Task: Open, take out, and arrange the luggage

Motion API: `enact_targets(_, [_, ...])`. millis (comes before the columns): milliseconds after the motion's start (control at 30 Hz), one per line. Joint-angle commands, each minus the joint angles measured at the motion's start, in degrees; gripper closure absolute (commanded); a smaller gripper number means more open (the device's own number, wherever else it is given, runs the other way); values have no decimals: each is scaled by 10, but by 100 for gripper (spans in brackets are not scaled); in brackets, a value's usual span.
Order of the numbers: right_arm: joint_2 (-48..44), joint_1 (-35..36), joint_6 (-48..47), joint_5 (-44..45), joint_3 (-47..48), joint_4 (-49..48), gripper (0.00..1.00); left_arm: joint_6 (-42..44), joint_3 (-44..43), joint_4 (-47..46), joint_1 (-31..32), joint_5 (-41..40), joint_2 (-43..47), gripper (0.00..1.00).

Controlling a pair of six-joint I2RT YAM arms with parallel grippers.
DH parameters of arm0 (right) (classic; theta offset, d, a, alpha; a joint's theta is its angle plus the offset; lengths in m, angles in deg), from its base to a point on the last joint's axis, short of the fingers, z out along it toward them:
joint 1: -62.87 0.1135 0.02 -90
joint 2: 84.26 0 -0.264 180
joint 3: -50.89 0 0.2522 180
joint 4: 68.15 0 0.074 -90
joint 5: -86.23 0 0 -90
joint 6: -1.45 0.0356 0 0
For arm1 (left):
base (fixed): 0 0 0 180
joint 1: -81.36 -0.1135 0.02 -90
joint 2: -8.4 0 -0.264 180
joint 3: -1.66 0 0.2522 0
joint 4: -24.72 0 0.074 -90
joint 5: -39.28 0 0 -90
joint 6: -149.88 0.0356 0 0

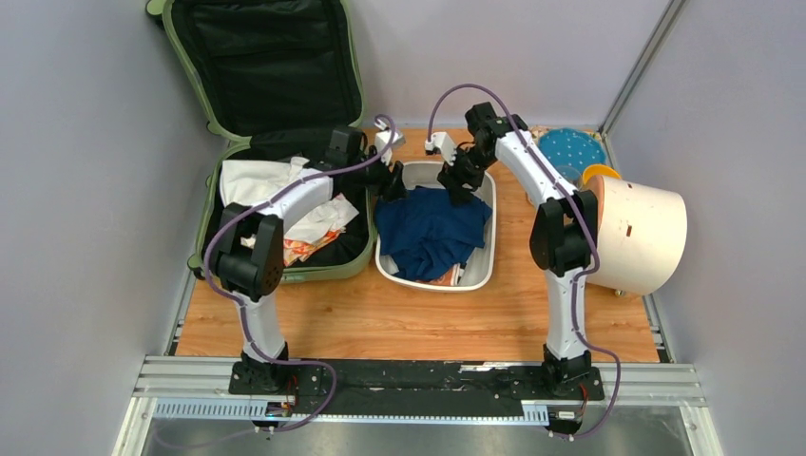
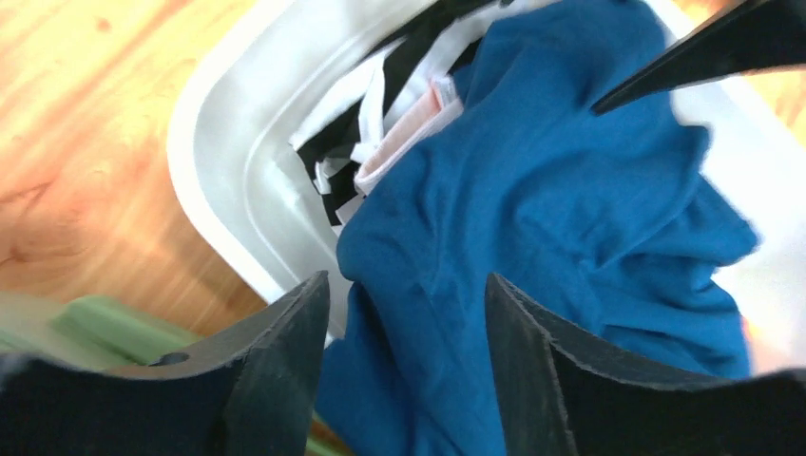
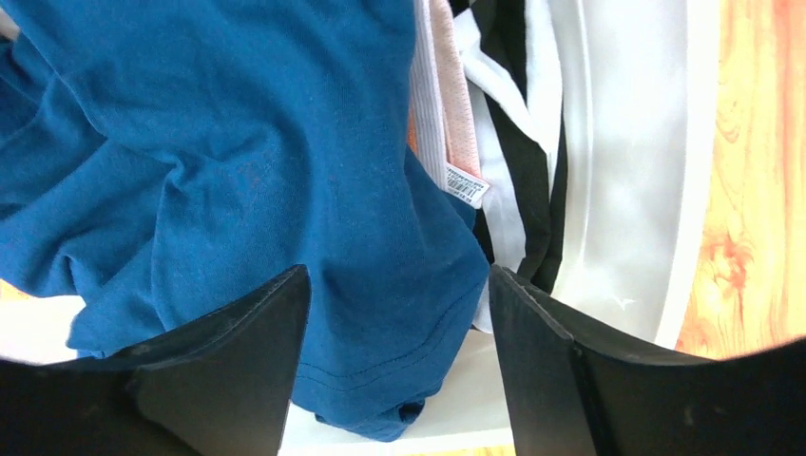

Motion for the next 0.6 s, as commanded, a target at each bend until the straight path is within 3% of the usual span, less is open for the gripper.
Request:
enact_targets(0, [-71, 4, 70, -1, 15, -48, 21, -29, -49, 74, -41, 68, 89, 25])
enact_targets(33, [-92, 4, 83, -2, 10, -61, 18, -29, -53, 86, -56, 70, 110, 21])
enact_targets(133, [-144, 4, 143, -7, -32, -140, 14, -25, -50, 134, -129, 66, 140, 20])
enact_targets(267, [-219, 4, 263, -46, -120, -347, 11, 45, -20, 209, -230, 59, 169, 19])
enact_targets(367, [-248, 4, 344, -96, -166, -425, 6, 58, -3, 234, -317, 65, 179, 19])
enact_targets(567, [-214, 4, 379, -190, -134, -390, 6, 70, -20, 233, -427, 30, 165, 19])
